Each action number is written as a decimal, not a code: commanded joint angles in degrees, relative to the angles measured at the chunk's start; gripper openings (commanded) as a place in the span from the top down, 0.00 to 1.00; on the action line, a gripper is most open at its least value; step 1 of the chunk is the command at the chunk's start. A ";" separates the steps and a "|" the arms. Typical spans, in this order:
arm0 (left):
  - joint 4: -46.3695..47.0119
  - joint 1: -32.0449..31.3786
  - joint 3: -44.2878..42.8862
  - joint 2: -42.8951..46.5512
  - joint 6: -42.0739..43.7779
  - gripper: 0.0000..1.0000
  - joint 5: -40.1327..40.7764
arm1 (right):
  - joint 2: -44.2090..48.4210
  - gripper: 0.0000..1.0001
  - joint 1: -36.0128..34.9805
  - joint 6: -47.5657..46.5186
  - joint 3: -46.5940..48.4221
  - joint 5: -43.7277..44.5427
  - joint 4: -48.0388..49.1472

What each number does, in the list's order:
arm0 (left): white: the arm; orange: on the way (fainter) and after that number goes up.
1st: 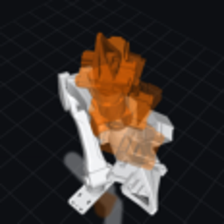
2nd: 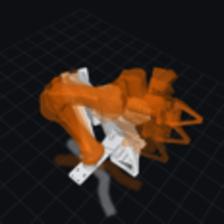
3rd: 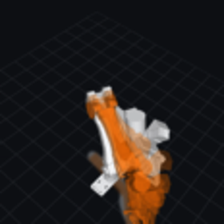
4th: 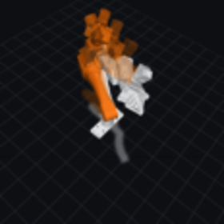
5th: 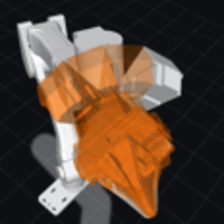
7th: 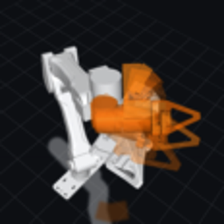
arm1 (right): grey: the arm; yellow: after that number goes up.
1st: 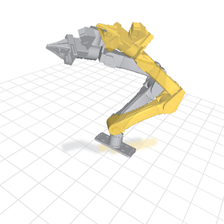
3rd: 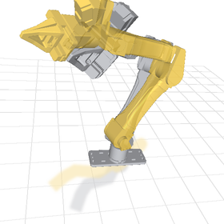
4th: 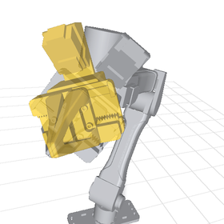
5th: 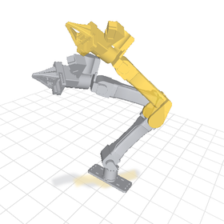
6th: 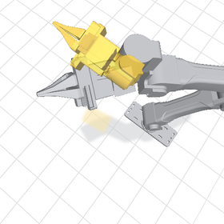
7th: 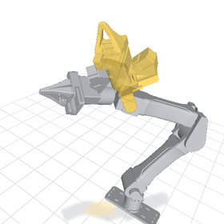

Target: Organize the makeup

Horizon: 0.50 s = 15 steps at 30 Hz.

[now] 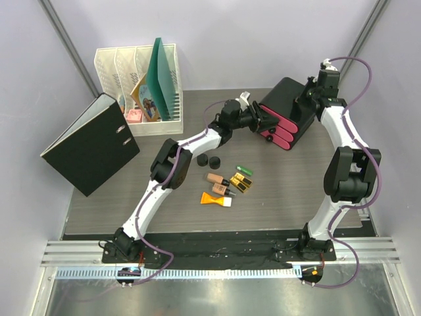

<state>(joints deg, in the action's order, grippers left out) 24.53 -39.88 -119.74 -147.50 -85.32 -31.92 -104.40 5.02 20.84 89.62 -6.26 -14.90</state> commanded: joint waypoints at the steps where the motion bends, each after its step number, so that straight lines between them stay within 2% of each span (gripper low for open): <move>1: 1.04 -0.73 -3.92 -1.12 -0.02 0.64 0.19 | -4.32 0.99 -0.18 -0.71 -2.61 -0.77 -10.50; 5: 1.39 -0.38 -4.18 -1.38 -0.20 0.77 1.42 | -4.15 0.99 -0.18 -0.80 -3.22 -1.03 -10.77; 6: 1.65 -0.29 -4.18 -1.30 -0.29 0.86 1.34 | -4.06 0.99 -0.18 -0.89 -3.23 -1.12 -10.77; 9: 2.09 -0.03 -2.96 -0.69 -0.29 1.00 0.72 | -3.88 0.99 -0.27 -0.98 -3.49 -1.12 -10.77; 15: 3.68 0.50 6.09 4.85 1.64 1.00 0.63 | -3.53 0.99 -0.88 -1.50 -3.67 -0.77 -11.12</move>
<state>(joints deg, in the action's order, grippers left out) 26.81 -39.92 -118.19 -147.44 -85.25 -31.64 -104.75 4.99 20.95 89.43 -7.44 -13.98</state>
